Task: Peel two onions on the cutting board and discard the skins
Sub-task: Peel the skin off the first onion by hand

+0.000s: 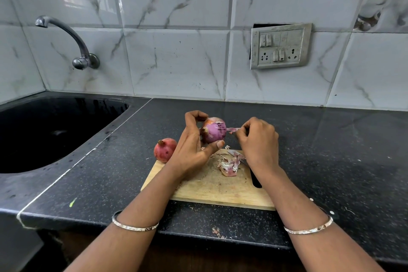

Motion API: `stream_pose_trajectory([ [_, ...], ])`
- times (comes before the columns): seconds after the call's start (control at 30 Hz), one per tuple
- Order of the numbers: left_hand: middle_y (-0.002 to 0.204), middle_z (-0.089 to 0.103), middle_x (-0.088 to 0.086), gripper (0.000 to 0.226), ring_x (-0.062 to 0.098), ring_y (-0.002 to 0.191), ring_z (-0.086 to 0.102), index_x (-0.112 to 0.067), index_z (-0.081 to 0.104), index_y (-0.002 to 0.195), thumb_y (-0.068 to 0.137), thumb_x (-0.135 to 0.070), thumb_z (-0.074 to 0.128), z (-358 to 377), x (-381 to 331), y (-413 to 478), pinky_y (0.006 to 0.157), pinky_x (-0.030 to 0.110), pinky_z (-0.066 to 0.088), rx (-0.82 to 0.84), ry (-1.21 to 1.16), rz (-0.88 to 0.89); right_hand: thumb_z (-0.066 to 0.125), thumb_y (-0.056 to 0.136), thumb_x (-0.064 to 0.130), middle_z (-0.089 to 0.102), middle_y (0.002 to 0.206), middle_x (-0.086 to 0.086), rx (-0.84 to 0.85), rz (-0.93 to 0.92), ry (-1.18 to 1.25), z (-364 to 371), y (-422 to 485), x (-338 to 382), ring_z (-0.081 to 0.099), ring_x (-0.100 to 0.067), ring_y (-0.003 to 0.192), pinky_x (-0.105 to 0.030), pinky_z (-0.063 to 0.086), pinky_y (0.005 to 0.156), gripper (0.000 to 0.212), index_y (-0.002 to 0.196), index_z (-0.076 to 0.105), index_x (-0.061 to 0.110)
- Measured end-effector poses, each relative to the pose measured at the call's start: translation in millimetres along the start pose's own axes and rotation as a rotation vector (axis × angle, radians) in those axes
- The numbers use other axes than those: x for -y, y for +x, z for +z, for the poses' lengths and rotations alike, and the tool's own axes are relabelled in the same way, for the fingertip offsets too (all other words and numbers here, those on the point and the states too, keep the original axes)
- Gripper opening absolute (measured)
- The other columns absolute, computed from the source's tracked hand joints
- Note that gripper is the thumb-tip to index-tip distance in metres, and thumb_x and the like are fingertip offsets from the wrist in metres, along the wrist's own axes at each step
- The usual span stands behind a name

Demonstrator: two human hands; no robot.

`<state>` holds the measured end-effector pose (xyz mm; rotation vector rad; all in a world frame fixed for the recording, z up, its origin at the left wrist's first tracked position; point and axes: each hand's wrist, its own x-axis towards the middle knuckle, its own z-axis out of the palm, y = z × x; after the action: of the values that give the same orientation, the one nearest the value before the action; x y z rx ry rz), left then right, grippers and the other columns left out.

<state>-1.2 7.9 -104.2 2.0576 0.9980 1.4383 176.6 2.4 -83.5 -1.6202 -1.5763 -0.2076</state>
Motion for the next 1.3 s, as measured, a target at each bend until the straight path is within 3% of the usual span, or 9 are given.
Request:
stream_pose_trajectory([
  [0.17,0.131,0.047,0.001,0.064,0.018,0.105,0.068,-0.022,0.031,0.131,0.084,-0.033,0.074,-3.6,3.7,1.1,0.091,0.043,0.059,-0.012,0.002,-0.021,0.06,0.092,0.008,0.075,0.1,-0.004,-0.066,-0.136,0.229,-5.1,2.6,1.9,0.069,-0.02,0.09,-0.041,0.057,0.084,0.022,0.109,0.075,0.008],
  [0.27,0.132,0.048,0.0,0.065,0.017,0.106,0.066,-0.023,0.033,0.134,0.085,-0.033,0.074,-3.0,4.5,0.5,0.093,0.04,0.058,-0.014,0.002,-0.022,0.054,0.09,0.017,0.072,0.099,0.0,-0.046,-0.229,0.324,-5.1,1.6,4.4,0.065,-0.016,0.089,-0.041,0.056,0.078,0.026,0.106,0.074,0.011],
  [0.43,0.135,0.046,-0.001,0.067,0.021,0.114,0.063,-0.026,0.035,0.137,0.084,-0.038,0.074,-3.2,8.1,0.3,0.096,0.041,0.058,0.004,0.008,-0.01,0.055,0.093,0.037,0.06,0.122,0.004,0.066,-0.281,0.329,-1.2,1.6,1.8,0.054,-0.016,0.115,-0.041,0.047,0.095,0.039,0.126,0.067,0.02],
  [0.57,0.135,0.046,0.0,0.067,0.014,0.118,0.058,-0.019,0.04,0.143,0.086,-0.033,0.072,-2.7,7.1,0.2,0.097,0.026,0.054,0.007,0.065,0.047,0.057,0.091,0.031,0.065,0.106,0.006,0.063,-0.315,0.269,5.1,2.8,-1.4,0.054,-0.018,0.105,-0.049,0.048,0.086,0.025,0.108,0.073,0.021],
  [0.7,0.133,0.048,0.0,0.065,0.008,0.117,0.055,-0.017,0.046,0.143,0.085,-0.032,0.072,-3.4,4.7,0.8,0.093,0.015,0.048,0.011,0.103,0.075,0.064,0.093,0.023,0.066,0.095,0.008,0.047,-0.334,0.212,8.2,1.9,-3.3,0.051,-0.016,0.098,-0.045,0.045,0.081,0.011,0.1,0.072,0.02],
  [0.8,0.132,0.048,0.001,0.065,0.01,0.117,0.056,-0.017,0.046,0.142,0.084,-0.032,0.073,-3.0,3.6,0.7,0.094,0.019,0.051,0.007,0.09,0.07,0.062,0.097,0.022,0.063,0.098,0.01,0.086,-0.317,0.151,10.2,1.5,-2.8,0.049,-0.014,0.102,-0.038,0.036,0.082,0.008,0.103,0.068,0.019],
  [1.0,0.132,0.048,0.0,0.064,0.011,0.117,0.056,-0.018,0.046,0.14,0.084,-0.034,0.071,-0.2,-0.8,-1.1,0.098,0.029,0.054,-0.008,0.061,0.04,0.055,0.096,0.01,0.058,0.102,0.003,0.143,-0.303,0.136,12.9,1.4,-0.4,0.047,-0.018,0.099,-0.042,0.04,0.084,0.012,0.105,0.059,0.015],
  [1.13,0.133,0.053,0.001,0.066,0.013,0.115,0.061,-0.019,0.047,0.141,0.085,-0.046,0.069,0.4,-0.8,-0.5,0.097,0.032,0.055,0.011,-0.019,-0.013,0.052,0.089,-0.002,0.055,0.098,0.007,0.152,-0.275,0.164,11.6,2.5,-0.7,0.044,-0.017,0.094,-0.044,0.04,0.082,0.024,0.102,0.057,0.018],
  [1.3,0.132,0.056,0.003,0.068,0.015,0.113,0.063,-0.017,0.049,0.14,0.083,-0.049,0.069,-2.1,0.1,0.1,0.096,0.031,0.055,-0.024,-0.071,-0.036,0.055,0.093,0.008,0.063,0.098,0.013,0.125,-0.231,0.188,10.4,2.3,-4.5,0.05,-0.016,0.099,-0.04,0.037,0.083,0.019,0.1,0.061,0.025],
])
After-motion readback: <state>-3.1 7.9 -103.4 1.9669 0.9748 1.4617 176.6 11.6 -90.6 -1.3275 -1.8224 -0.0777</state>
